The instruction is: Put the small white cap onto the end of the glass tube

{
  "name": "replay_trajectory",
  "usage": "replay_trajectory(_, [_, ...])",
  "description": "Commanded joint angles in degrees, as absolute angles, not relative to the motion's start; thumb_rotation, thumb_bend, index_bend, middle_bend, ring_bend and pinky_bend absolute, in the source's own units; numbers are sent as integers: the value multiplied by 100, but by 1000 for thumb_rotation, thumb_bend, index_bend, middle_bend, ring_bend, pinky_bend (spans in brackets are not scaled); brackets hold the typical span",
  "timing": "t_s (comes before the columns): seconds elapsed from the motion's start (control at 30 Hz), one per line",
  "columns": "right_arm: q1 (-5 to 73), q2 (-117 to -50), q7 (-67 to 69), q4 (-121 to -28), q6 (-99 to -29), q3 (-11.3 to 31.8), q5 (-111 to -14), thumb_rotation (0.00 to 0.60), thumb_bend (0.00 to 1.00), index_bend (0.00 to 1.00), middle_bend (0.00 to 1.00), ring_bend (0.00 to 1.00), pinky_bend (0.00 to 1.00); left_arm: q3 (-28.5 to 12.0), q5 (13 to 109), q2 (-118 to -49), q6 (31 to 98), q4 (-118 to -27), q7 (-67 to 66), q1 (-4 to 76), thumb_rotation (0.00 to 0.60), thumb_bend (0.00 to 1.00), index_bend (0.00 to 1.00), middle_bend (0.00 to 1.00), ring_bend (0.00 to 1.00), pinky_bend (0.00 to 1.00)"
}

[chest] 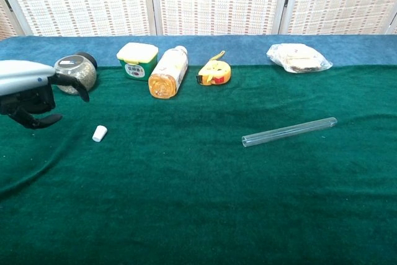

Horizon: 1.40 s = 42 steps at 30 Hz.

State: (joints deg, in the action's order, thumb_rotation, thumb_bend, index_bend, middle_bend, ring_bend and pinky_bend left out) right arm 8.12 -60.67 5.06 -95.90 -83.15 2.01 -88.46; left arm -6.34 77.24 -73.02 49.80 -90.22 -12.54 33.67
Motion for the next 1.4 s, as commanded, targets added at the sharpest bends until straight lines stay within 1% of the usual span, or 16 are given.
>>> replay_trajectory(0.03, [816,-6073,521,-9571,-8305,218,-8832,600,454,42,186,259,173,-607,7381,-7419,4731,-8946,-1404,3510,600,564,271,977,893,826])
replay_trajectory(0.27, [858,-6164,590,-9475,-8201,246,-8793,600,454,42,192,266,173,-519,7239,-7538,4607,-8882,-1286,3595,600,593,264,977,894,826])
replay_trajectory(0.63, [842,-6183,640,-9433,-8182,265,-8761,600,454,42,196,279,173,-520,7026,-7843,4469,-8622,-1297,3823,600,596,263,977,895,826])
replay_trajectory(0.9, [847,-6219,702,-9356,-8122,275,-8717,600,454,42,198,281,173,-412,6838,-7902,4445,-8602,-1465,3881,600,596,276,977,895,826])
replay_trajectory(1.13, [857,-6247,734,-9326,-8092,287,-8705,600,455,42,199,292,173,-322,6878,-7846,4625,-8748,-1546,3841,600,596,311,977,896,826])
replay_trajectory(1.4, [848,-6270,765,-9294,-8083,280,-8714,600,454,42,201,299,173,-175,7077,-7713,4997,-9027,-1561,3658,600,596,355,977,895,826])
